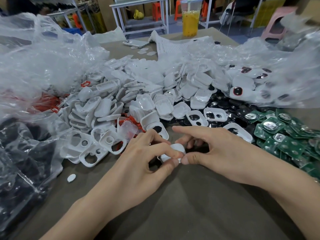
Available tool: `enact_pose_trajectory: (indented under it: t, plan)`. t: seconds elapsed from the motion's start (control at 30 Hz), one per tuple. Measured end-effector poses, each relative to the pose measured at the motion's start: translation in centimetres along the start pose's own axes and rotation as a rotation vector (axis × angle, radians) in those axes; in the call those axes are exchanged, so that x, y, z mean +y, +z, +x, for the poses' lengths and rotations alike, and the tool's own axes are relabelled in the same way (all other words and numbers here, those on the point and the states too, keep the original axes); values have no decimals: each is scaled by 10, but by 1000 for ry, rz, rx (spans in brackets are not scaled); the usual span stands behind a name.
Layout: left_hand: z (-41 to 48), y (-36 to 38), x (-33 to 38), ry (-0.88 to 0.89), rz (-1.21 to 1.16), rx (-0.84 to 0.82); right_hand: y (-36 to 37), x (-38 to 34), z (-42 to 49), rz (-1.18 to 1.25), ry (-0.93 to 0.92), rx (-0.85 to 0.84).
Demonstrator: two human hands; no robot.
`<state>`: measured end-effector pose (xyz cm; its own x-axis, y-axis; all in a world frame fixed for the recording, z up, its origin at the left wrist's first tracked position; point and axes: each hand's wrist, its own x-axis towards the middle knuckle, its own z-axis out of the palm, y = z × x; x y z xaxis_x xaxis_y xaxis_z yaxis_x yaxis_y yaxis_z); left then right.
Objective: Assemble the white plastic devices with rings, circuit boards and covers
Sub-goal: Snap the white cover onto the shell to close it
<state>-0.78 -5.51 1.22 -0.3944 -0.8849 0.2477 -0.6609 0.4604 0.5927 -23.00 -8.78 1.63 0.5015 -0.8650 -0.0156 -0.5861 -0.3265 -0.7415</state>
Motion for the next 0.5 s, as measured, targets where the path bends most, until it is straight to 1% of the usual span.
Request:
enact_pose_trajectory:
  t: [0.23,0.5]
  plan:
    - [0,0,2,-59,-51,-23,1,2,2,-15,-9,9]
    - [-3,-1,-1,14,45,-37,2,0,-2,-96,-50,11]
